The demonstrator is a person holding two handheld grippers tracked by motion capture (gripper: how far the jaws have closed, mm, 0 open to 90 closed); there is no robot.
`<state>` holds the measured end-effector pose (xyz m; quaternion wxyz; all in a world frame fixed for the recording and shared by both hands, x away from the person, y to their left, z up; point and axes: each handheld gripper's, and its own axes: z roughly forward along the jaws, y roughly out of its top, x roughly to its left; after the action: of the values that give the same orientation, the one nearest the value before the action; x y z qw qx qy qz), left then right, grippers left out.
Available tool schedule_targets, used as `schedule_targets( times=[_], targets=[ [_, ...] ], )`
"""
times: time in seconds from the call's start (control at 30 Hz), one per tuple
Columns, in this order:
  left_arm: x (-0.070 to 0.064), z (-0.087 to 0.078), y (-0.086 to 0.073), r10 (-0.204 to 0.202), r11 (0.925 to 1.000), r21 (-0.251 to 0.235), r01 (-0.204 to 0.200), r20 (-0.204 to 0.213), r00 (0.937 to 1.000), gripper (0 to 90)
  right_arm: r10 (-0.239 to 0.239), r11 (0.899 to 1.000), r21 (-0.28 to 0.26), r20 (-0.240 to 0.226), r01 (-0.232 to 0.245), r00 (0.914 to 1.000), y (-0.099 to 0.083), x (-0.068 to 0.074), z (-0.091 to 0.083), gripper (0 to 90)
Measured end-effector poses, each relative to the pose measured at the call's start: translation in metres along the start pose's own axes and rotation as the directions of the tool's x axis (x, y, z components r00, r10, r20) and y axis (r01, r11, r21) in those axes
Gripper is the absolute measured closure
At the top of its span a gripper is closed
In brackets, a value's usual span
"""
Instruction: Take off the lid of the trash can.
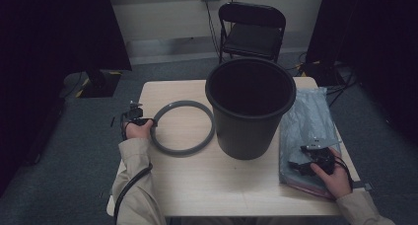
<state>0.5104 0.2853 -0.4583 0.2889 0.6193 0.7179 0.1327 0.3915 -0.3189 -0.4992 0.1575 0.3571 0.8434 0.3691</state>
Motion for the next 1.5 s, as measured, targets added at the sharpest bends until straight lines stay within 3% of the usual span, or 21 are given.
schedule_targets(
  times=[0.07, 0.17, 0.3, 0.4, 0.47, 0.63, 0.67, 0.77, 0.87, 0.9, 1.03, 1.1, 1.13, 1.17, 1.3, 1.37, 1.43, 1.5],
  targets=[
    [-0.004, -0.005, -0.008, 0.06, 0.998, -0.022, -0.059, 0.021, 0.998, 48.7, 0.001, 1.0, 0.0, 0.0, -0.001, 1.0, 0.0, 0.0, 0.0, 14.4],
    [-0.01, -0.011, -0.02, 0.093, 0.9953, -0.032, -0.091, 0.046, 0.9946, 37.1, 0.0, 1.0, 0.0, 0.0, 0.0, 1.0, 0.0, 0.0, 0.0, 14.4],
    [-0.017, -0.018, -0.042, 0.149, 0.9884, -0.044, -0.145, 0.08, 0.9857, 27.0, 0.001, 1.0, 0.0, 0.0, -0.001, 1.0, 0.0, 0.0, 0.0, 14.4],
    [-0.02, -0.023, -0.055, 0.165, 0.9854, -0.058, -0.16, 0.092, 0.982, 23.7, 0.001, 1.0, 0.001, 0.0, -0.001, 1.0, 0.0, 0.0, 0.0, 14.4],
    [-0.025, -0.031, -0.072, 0.198, 0.9788, -0.08, -0.189, 0.132, 0.9712, 21.5, 0.001, 1.0, 0.001, 0.0, -0.001, 1.0, 0.0, 0.0, 0.0, 14.4],
    [-0.033, -0.044, -0.1, 0.256, 0.9658, -0.088, -0.244, 0.172, 0.9514, 18.2, 0.001, 1.0, 0.001, 0.0, -0.001, 1.0, 0.0, 0.0, 0.0, 14.4],
    [-0.033, -0.044, -0.1, 0.256, 0.9658, -0.088, -0.244, 0.172, 0.9514, 17.7, 0.001, 1.0, 0.001, 0.0, -0.001, 1.0, 0.0, 0.0, 0.0, 14.4],
    [-0.038, -0.047, -0.122, 0.29, 0.9563, -0.087, -0.279, 0.176, 0.9405, 18.2, 0.001, 1.0, 0.001, 0.0, -0.001, 1.0, 0.0, 0.0, 0.0, 14.4],
    [-0.04, -0.045, -0.136, 0.31, 0.9493, -0.109, -0.295, 0.164, 0.9366, 17.8, 0.001, 1.0, 0.001, 0.0, -0.001, 1.0, 0.0, 0.0, 0.0, 14.4],
    [-0.04, -0.042, -0.141, 0.34, 0.9379, -0.131, -0.321, 0.164, 0.9261, 18.0, 0.0, 1.0, 0.001, 0.0, 0.0, 1.0, 0.0, 0.0, 0.0, 14.4],
    [-0.044, -0.039, -0.147, 0.413, 0.905, -0.169, -0.39, 0.126, 0.9022, 15.5, 0.006, 1.0, 0.002, 0.007, -0.006, 1.0, -0.002, 0.004, -0.002, 14.5],
    [-0.046, -0.037, -0.15, 0.47, 0.8759, -0.178, -0.448, 0.102, 0.8769, 14.9, 0.004, 1.0, 0.002, 0.003, -0.004, 1.0, -0.004, 0.009, -0.005, 14.5],
    [-0.046, -0.037, -0.15, 0.47, 0.8759, -0.178, -0.448, 0.102, 0.8769, 14.7, 0.004, 1.0, 0.002, 0.003, -0.004, 1.0, -0.004, 0.009, -0.005, 14.5],
    [-0.047, -0.036, -0.151, 0.497, 0.8602, -0.181, -0.477, 0.088, 0.8632, 13.3, -0.004, 1.0, 0.002, -0.006, 0.004, 1.0, -0.008, 0.016, -0.009, 14.5],
    [-0.049, -0.034, -0.15, 0.493, 0.8625, -0.178, -0.474, 0.087, 0.8656, 10.3, -0.022, 0.999, 0.033, -0.033, 0.023, 0.9992, -0.014, 0.028, -0.02, 14.5],
    [-0.049, -0.034, -0.15, 0.495, 0.8619, -0.174, -0.476, 0.084, 0.8649, 9.5, 0.0, 0.997, 0.072, -0.09, 0.007, 0.996, -0.014, 0.029, -0.029, 16.8],
    [-0.049, -0.034, -0.15, 0.493, 0.8628, -0.175, -0.474, 0.081, 0.8664, 9.5, 0.037, 0.998, 0.057, -0.122, -0.031, 0.9918, -0.01, 0.024, -0.04, 16.3],
    [-0.05, -0.034, -0.151, 0.493, 0.862, -0.175, -0.476, 0.075, 0.8666, 9.6, 0.045, 0.998, 0.046, -0.115, -0.04, 0.9923, -0.007, 0.021, -0.046, 15.6]
  ],
)
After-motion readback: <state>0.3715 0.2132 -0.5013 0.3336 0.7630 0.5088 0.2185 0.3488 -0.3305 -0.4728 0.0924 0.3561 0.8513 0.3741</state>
